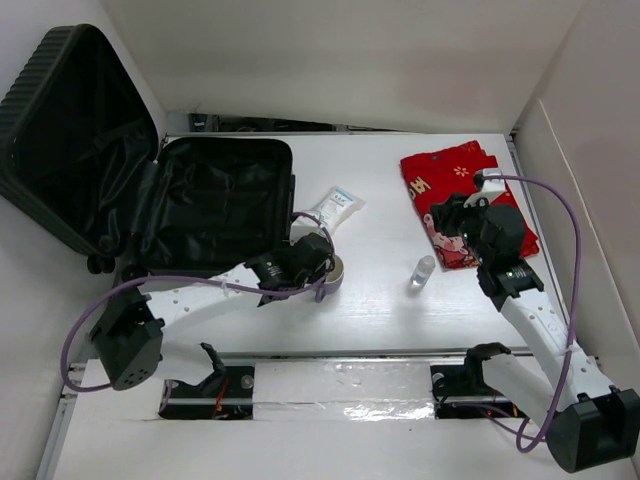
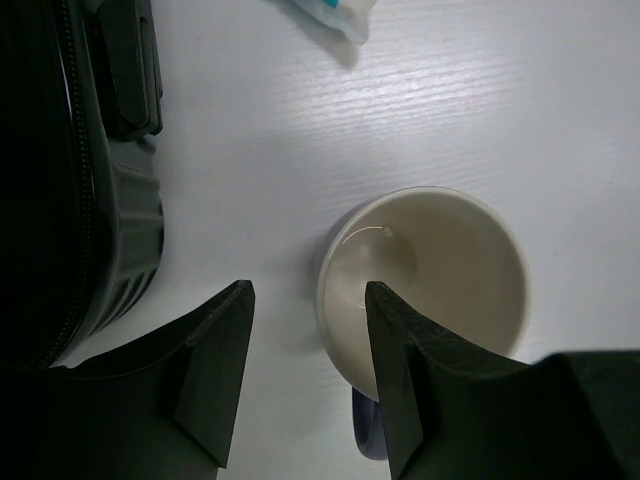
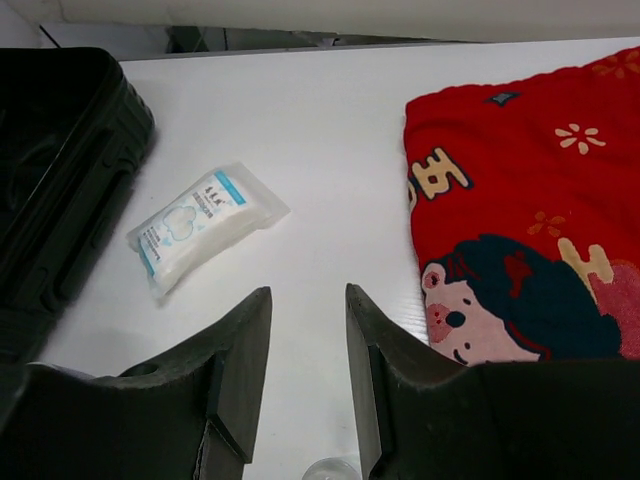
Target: Pack the luggage
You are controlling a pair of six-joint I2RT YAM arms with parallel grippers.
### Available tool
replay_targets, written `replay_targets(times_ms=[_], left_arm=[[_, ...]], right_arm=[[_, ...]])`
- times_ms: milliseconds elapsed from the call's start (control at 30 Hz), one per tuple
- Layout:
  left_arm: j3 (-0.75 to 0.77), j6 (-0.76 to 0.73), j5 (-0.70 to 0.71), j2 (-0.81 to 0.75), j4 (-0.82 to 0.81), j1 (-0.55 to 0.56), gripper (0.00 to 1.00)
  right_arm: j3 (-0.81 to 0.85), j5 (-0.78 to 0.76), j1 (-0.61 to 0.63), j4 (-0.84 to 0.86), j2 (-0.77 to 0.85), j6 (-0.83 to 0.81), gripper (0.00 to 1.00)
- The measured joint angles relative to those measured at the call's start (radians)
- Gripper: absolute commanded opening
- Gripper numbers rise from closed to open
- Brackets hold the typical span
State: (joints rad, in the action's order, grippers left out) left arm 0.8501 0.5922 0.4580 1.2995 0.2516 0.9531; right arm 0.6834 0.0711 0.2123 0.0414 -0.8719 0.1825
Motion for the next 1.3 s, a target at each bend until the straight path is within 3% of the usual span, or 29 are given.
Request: replay_targets(times_ms=[200,300,400,433,733,900,1100,1300], left_arm=[[0.002,-0.001,0.044,0.089,-0.010,0.003,0.39],[0.004,-0.001,0.053,0.116,-0.029,0.003,0.31],[0.005,-0.002,0.049,0.135,-0.063,0.002,0.11],[0.005,-0.001,0.043,0.140,-0.077,0.002,0.00],[0.032,-0.038,-0.045,0.129,-0.108,-0.053,0.00],[0.146,-0.061,-0.125,0.067,-0.148,-0.193,0.00],[0.294,-0.055,-0.197,0.034,-0.264,-0.477,0.00],[0.340,-0.049,-0.313,0.096,-0.289,-0.763,0.00]], right_arm=[[0.000,0.009,0.005,0.000,0.000,-0.003,0.42],[0.000,0.009,0.005,0.000,0.000,-0.003,0.42],[0.000,0.009,0.005,0.000,0.000,-0.003,0.42],[0.000,0.009,0.005,0.000,0.000,-0.003,0.42],[0.000,0.009,0.005,0.000,0.015,-0.003,0.42],[0.000,0.008,0.006,-0.002,0.021,-0.003,0.42],[0.000,0.008,0.012,-0.003,0.041,-0.003,0.42],[0.000,0.008,0.012,-0.003,0.041,-0.003,0.42]])
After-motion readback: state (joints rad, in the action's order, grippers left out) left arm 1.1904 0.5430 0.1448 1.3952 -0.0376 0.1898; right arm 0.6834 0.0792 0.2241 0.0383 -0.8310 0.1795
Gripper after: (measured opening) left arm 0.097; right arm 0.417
